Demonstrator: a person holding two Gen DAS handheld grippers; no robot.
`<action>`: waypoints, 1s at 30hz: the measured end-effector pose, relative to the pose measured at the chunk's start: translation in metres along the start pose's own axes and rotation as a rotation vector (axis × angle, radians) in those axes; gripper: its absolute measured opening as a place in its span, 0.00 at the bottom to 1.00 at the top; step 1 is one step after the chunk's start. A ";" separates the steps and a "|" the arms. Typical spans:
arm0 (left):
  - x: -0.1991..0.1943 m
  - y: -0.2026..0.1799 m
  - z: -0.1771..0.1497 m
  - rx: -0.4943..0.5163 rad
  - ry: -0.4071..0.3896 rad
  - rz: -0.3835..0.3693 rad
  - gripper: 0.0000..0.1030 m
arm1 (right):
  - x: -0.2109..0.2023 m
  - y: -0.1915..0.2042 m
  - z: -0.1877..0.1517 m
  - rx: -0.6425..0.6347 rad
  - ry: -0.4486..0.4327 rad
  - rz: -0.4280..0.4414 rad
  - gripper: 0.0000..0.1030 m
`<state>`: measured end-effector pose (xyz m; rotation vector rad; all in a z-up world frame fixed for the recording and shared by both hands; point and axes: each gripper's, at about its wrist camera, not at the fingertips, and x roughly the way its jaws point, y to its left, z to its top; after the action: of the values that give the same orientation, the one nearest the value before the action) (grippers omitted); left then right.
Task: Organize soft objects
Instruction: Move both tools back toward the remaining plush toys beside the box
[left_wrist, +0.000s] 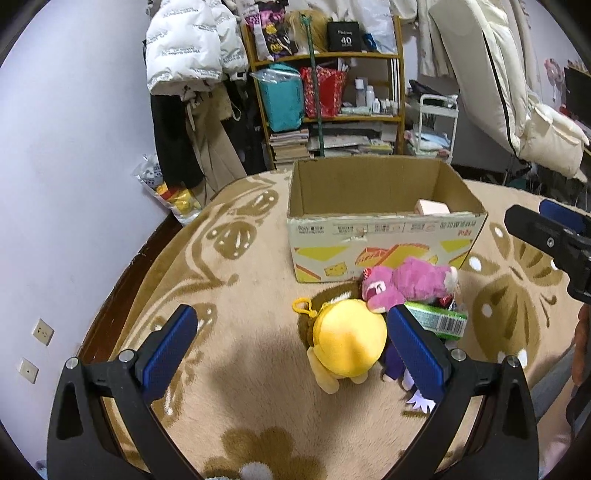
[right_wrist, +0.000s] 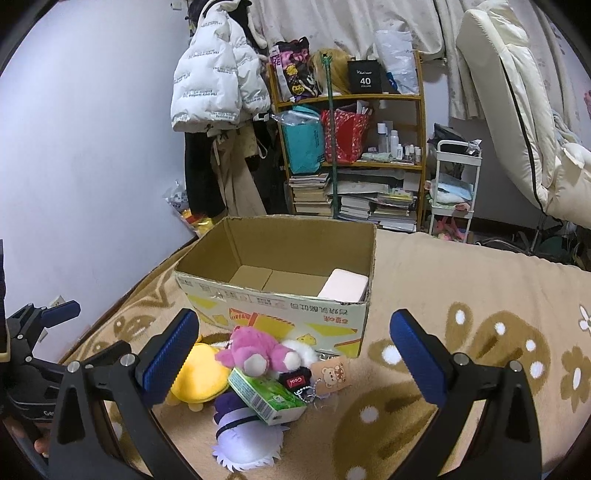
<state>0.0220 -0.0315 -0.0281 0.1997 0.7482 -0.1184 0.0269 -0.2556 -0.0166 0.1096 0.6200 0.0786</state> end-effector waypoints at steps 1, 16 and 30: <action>0.003 -0.001 0.000 0.004 0.008 -0.001 0.98 | 0.002 0.000 0.000 -0.002 0.005 0.001 1.00; 0.044 -0.015 -0.004 0.055 0.119 -0.016 0.98 | 0.040 0.004 -0.009 -0.003 0.121 0.026 1.00; 0.076 -0.022 -0.007 0.073 0.189 -0.029 0.98 | 0.075 0.007 -0.011 -0.006 0.189 0.034 1.00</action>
<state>0.0685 -0.0539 -0.0886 0.2720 0.9356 -0.1566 0.0806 -0.2394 -0.0679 0.1075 0.8064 0.1243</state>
